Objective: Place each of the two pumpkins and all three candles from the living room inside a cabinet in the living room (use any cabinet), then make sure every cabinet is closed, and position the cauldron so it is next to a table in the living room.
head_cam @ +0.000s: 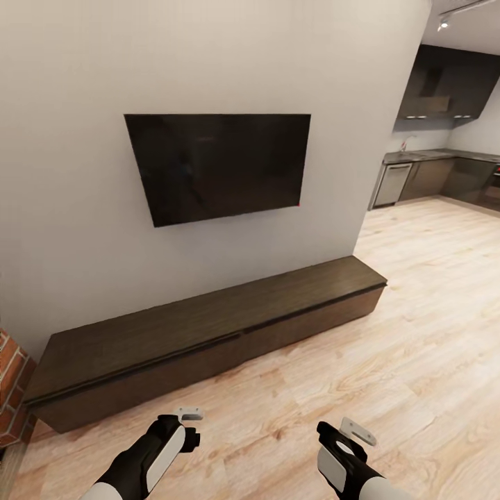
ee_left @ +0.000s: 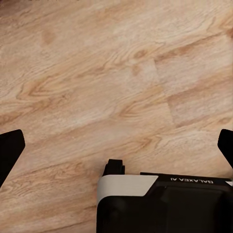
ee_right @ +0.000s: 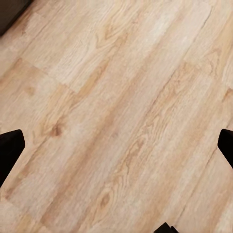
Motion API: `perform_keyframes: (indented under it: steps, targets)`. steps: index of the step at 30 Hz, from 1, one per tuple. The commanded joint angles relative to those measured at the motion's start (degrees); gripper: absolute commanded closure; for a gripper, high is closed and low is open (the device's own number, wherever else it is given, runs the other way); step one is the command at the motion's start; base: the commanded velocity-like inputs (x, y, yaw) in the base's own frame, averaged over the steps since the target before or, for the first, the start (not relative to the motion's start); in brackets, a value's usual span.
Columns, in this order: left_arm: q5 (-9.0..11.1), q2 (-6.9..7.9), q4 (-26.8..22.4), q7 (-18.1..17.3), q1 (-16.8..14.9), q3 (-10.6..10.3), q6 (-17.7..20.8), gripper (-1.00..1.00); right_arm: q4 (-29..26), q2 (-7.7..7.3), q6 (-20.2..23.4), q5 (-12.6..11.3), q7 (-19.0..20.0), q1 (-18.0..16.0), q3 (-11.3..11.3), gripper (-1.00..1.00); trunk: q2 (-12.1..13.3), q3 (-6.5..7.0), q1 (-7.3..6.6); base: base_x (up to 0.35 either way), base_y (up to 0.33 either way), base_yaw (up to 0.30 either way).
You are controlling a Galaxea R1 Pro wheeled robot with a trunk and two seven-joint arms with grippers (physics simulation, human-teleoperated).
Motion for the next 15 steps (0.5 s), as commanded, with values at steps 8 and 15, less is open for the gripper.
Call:
perform_keyframes:
  steps: [8,15]
  targets:
    - [0.55,0.07,-0.07,0.54,-0.06,-0.23,0.12,-1.0,0.01,-0.01,-0.29,-0.62,-0.22,-0.05,0.48,-1.0,-0.11,0.6,0.03,0.0,0.0,0.074]
    - [0.56,0.13,-0.07,0.54,-0.06,-0.23,0.12,-1.0,0.01,-0.01,-0.29,-0.62,-0.22,-0.05,0.48,-1.0,-0.11,1.23,0.03,0.0,0.0,0.074]
